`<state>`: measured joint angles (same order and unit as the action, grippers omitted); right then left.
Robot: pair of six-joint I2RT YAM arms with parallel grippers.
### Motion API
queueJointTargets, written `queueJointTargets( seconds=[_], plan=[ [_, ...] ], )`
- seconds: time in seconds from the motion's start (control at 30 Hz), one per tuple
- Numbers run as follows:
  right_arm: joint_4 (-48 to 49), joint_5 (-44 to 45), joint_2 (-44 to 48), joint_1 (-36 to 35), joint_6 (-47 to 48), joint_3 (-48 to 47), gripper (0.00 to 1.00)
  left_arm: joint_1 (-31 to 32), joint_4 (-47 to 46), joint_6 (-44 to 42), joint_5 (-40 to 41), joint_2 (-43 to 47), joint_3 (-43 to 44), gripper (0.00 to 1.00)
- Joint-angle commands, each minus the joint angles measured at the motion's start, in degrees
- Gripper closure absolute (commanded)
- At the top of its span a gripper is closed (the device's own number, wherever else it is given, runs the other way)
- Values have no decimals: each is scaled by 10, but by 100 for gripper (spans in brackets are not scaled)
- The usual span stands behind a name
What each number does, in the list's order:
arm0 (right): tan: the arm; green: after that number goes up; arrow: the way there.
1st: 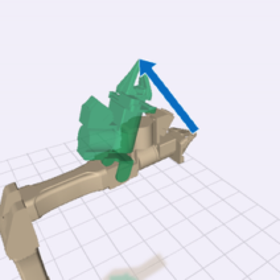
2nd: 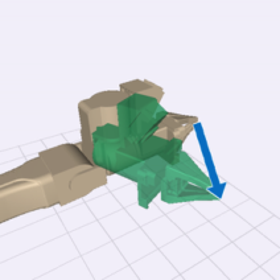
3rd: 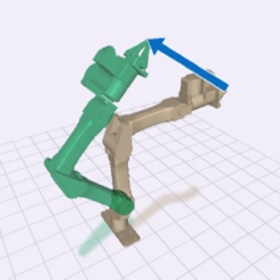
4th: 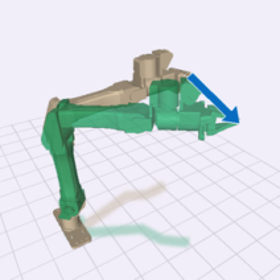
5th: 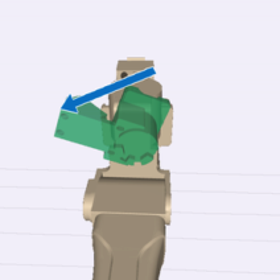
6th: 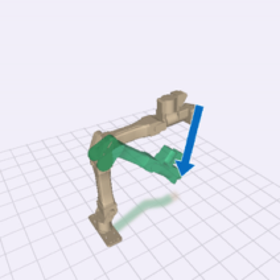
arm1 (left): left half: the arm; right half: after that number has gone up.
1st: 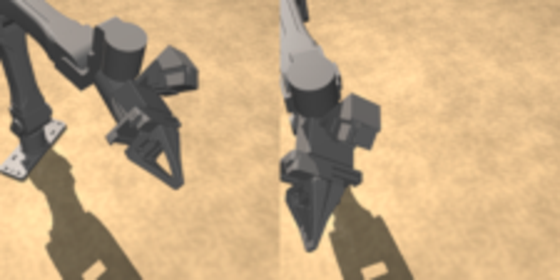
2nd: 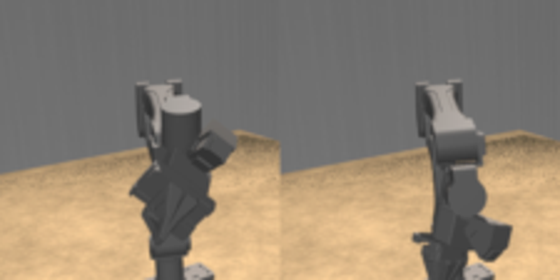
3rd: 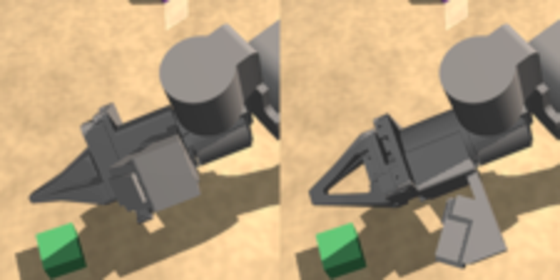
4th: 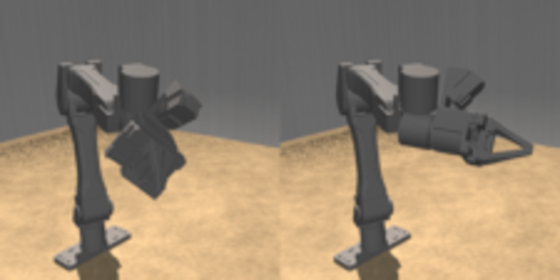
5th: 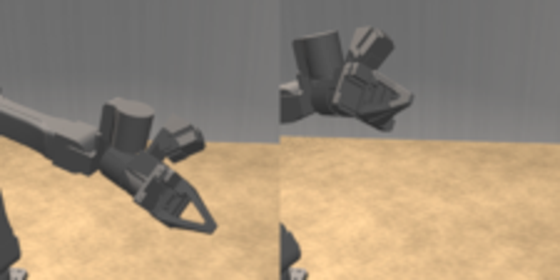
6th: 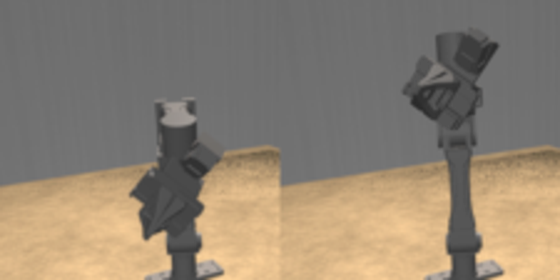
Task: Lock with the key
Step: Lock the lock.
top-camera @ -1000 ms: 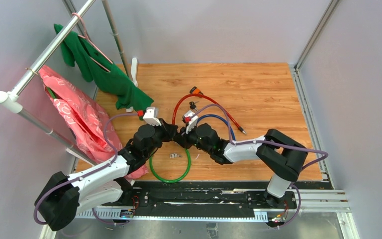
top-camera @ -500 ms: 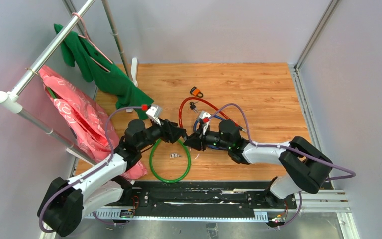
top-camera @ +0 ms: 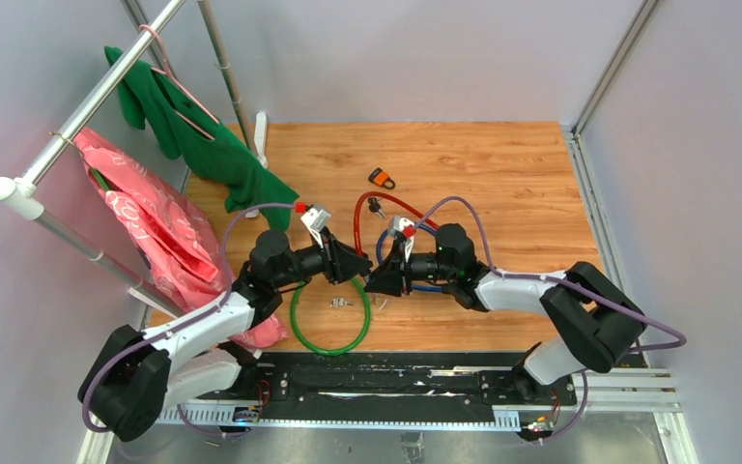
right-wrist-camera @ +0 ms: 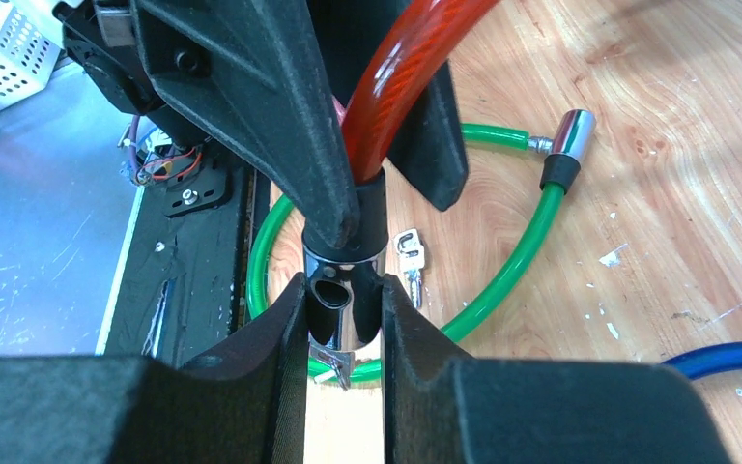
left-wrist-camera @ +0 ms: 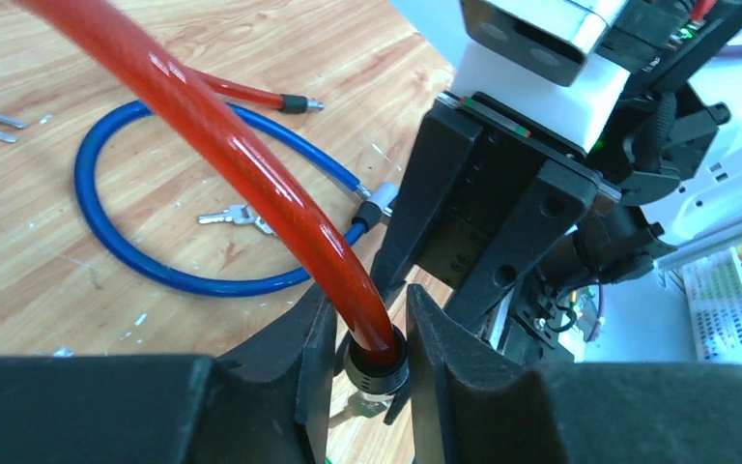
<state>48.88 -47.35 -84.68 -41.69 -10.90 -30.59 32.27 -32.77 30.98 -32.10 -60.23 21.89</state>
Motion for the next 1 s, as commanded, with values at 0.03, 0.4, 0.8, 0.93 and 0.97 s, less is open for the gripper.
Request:
queueJointTargets(
  seconds=[0.03,0.4,0.8,0.93,0.97],
  plan=[
    [33,-19,9,16,17,-17,100,19,-43,-1,-17,-10,16,78],
    [-163,80,62,27,71,-58,49,20,4,-43,82,-10,3,100],
    [-438,410,114,148,207,-177,25,22,4,-90,69,-18,12,100],
    [-470,402,-1,192,217,-256,28,23,5,-93,71,-17,16,100],
    [-482,401,-31,198,223,-281,28,22,5,-94,70,-17,17,100]
  ],
)
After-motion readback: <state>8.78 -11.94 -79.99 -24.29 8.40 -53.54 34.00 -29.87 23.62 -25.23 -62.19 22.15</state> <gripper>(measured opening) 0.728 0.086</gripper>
